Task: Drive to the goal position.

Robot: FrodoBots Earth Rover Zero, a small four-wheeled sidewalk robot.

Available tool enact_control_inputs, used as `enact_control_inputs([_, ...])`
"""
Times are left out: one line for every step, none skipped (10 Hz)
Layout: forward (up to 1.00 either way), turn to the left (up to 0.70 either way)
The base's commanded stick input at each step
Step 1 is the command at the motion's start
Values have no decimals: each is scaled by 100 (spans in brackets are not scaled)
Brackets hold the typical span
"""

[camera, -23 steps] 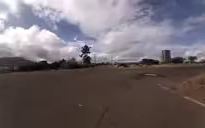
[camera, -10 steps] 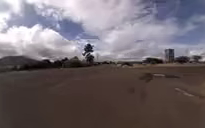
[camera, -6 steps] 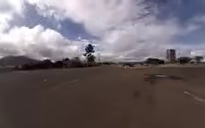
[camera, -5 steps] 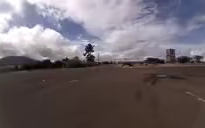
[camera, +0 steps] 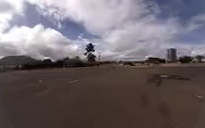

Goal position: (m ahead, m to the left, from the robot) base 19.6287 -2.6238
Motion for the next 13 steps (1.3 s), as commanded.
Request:
enact_control_inputs([70, 0])
enact_control_inputs([70, 0])
enact_control_inputs([70, 0])
enact_control_inputs([70, 0])
enact_control_inputs([70, 0])
enact_control_inputs([70, 0])
enact_control_inputs([70, 0])
enact_control_inputs([70, 0])
enact_control_inputs([70, 0])
enact_control_inputs([70, 0])
enact_control_inputs([70, 0])
enact_control_inputs([70, 0])
enact_control_inputs([70, 0])
